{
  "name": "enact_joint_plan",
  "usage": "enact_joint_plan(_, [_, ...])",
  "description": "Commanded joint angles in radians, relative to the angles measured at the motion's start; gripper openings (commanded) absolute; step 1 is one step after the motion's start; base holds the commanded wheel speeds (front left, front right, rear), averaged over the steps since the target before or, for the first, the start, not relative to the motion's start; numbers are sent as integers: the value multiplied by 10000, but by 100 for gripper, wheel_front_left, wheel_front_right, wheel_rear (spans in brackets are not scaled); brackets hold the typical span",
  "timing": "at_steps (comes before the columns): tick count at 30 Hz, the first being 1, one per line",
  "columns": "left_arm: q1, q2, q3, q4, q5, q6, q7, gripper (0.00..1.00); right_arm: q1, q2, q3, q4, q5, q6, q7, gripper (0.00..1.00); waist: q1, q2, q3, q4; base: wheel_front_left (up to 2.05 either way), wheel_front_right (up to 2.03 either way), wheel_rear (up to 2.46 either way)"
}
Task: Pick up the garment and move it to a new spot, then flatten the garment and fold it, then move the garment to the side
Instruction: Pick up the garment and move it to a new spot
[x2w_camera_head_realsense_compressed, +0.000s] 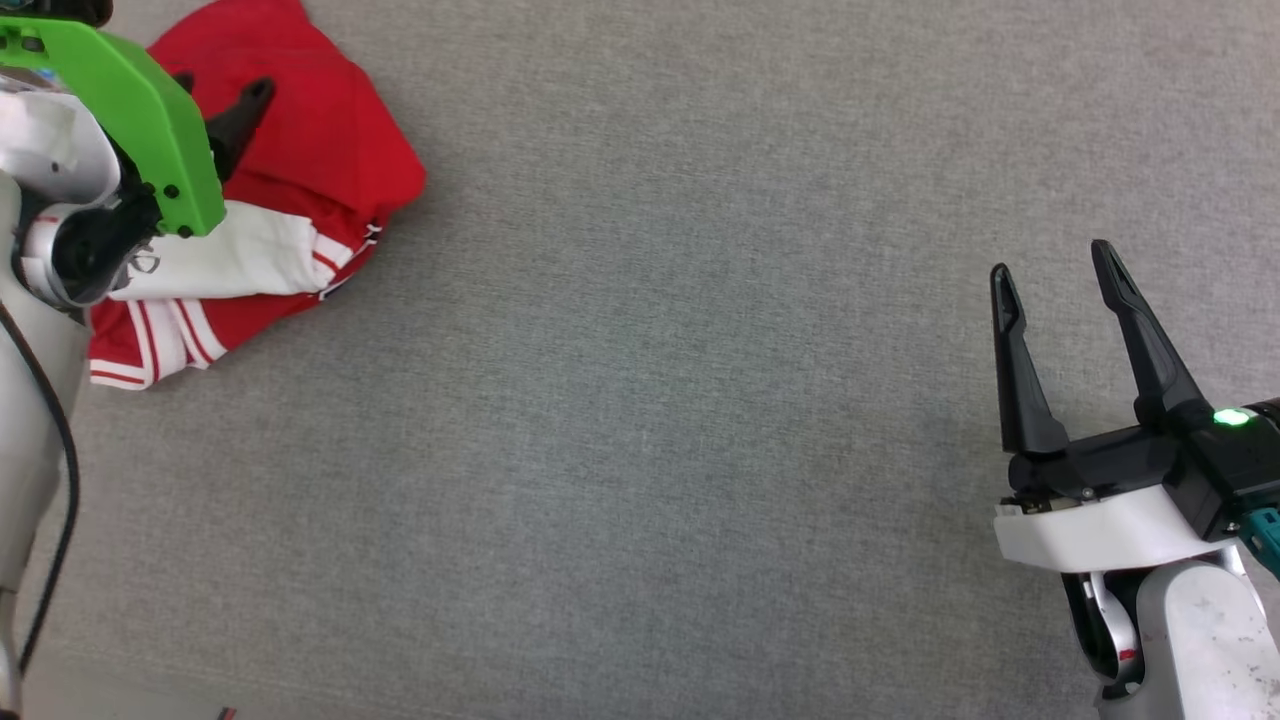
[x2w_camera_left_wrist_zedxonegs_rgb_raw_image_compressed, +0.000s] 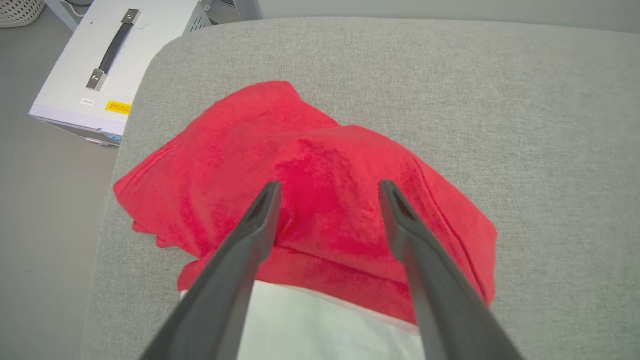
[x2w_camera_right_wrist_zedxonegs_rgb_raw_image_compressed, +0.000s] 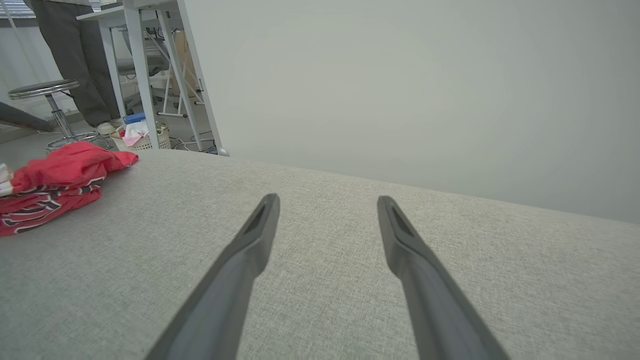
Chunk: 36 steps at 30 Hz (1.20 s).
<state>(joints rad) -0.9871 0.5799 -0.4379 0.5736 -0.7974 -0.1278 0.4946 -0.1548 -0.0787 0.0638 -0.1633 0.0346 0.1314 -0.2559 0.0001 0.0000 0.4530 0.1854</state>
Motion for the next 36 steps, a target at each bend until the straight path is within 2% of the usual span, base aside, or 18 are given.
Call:
enact_joint_plan(1, [-261,198,-183,60,-165,-28,403,100,-225,-53,10,-51,-49,-7,-59,100,-1,0,265,-252,0,0,0])
enact_joint_plan(4, [-372,481,-809,60,-469,-28,1534,100,-294,-53,-9,-51,-42,-7,-59,100,-1,0,381,-344,0,0,0])
enact_joint_plan(10, [-161,736,-1912,314,-623,-28,2691,100,-385,-10,21,-8,-5,-7,-59,100,-1,0,524,-472,0,0,0])
enact_joint_plan(15, [328,737,-3104,280,-552,-28,2992,100,-497,46,88,91,79,-7,-59,100,-1,0,587,-635,0,0,0])
enact_joint_plan(20, [464,719,-3849,370,-752,-28,2770,100,-504,77,95,138,97,-7,-59,100,-1,0,603,-675,0,0,0])
enact_joint_plan(21, [436,727,-3932,395,-787,-28,2680,36,-497,80,94,156,99,-7,-59,100,-1,0,579,-672,0,0,0])
enact_joint_plan(22, [393,744,-4020,423,-841,-28,2549,0,-479,83,79,184,104,-7,-59,100,-1,0,525,-660,0,0,0])
enact_joint_plan(25, [167,902,-4361,298,-757,-28,2064,0,-401,101,25,250,137,-7,-59,100,-1,0,310,-607,0,0,0])
enact_joint_plan(32, [-733,1240,-4909,-657,-487,-28,-28,0,-107,165,11,328,212,-7,-59,100,-1,0,-468,-270,0,0,0])
enact_joint_plan(36, [-1181,1361,-5183,-1201,-549,-28,-785,0,35,209,61,403,269,-7,-59,100,-1,0,-924,-181,0,0,0])
